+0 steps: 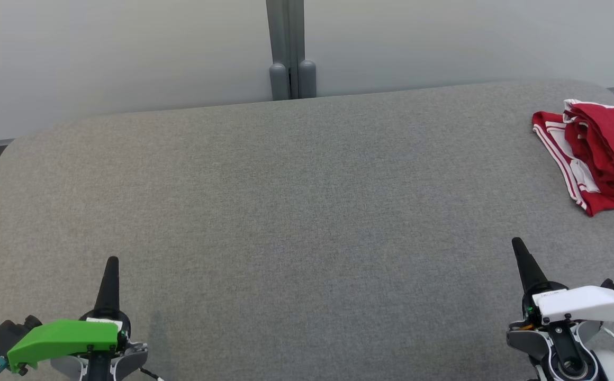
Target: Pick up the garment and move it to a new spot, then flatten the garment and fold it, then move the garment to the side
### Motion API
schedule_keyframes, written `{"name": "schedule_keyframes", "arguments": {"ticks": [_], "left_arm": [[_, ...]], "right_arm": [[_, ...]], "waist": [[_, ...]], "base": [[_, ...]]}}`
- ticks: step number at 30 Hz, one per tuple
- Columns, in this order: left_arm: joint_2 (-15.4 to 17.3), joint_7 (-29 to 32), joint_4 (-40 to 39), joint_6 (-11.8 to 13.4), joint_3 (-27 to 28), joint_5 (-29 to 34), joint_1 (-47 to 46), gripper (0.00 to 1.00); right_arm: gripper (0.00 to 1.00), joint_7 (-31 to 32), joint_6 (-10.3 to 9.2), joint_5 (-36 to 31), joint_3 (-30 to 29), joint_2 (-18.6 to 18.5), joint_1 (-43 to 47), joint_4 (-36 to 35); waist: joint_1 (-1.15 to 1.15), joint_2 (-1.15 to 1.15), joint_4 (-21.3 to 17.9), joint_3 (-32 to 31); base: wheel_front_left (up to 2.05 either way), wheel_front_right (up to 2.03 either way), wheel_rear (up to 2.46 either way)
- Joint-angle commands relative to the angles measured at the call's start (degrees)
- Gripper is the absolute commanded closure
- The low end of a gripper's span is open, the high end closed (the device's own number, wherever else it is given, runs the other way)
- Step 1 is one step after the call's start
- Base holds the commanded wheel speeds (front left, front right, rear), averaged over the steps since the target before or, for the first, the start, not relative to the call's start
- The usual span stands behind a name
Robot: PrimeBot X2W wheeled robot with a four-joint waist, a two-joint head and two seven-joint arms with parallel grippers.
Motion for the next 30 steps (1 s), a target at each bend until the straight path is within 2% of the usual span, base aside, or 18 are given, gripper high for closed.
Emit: {"name": "schedule_keyframes", "arguments": {"ticks": [1, 30], "left_arm": [[0.1, 0.4, -0.5, -0.3, 0.3, -1.5, -1.3, 1.00], [-0.1, 3.7, -1.1, -1.0, 1.5, -13.6, -2.0, 1.00]], "right_arm": [[1.00, 0.4, 0.05, 1.4, -0.3, 0.0, -1.1, -0.1], [1.00, 3.8, 0.04, 13.7, -2.0, 0.4, -2.1, 0.4]], "waist": [[0.00, 0.00, 0.0, 0.0], [0.00, 0.00, -0.4, -0.1]], "base": [[0.00, 0.00, 0.00], [0.00, 0.00, 0.00]]}}
